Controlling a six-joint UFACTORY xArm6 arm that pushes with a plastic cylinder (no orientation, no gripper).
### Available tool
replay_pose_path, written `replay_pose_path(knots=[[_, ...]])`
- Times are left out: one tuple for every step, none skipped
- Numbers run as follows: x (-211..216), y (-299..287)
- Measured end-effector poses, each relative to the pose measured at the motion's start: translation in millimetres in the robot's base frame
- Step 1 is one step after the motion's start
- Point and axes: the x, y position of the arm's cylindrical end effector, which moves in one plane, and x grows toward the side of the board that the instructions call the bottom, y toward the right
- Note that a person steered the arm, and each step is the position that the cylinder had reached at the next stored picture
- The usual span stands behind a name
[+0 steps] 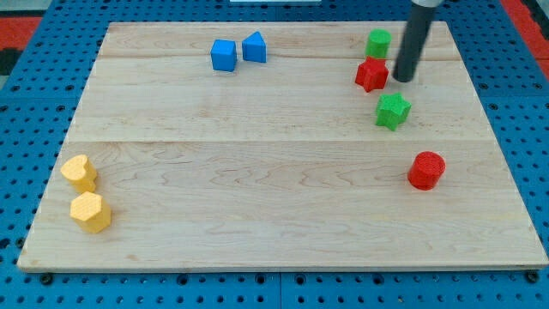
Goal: Move the red circle to the bottom of the green star
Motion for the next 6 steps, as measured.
replay_pose_path(knots=[[71, 100], [151, 118], [198, 58], [216, 11], [171, -13], [152, -33]])
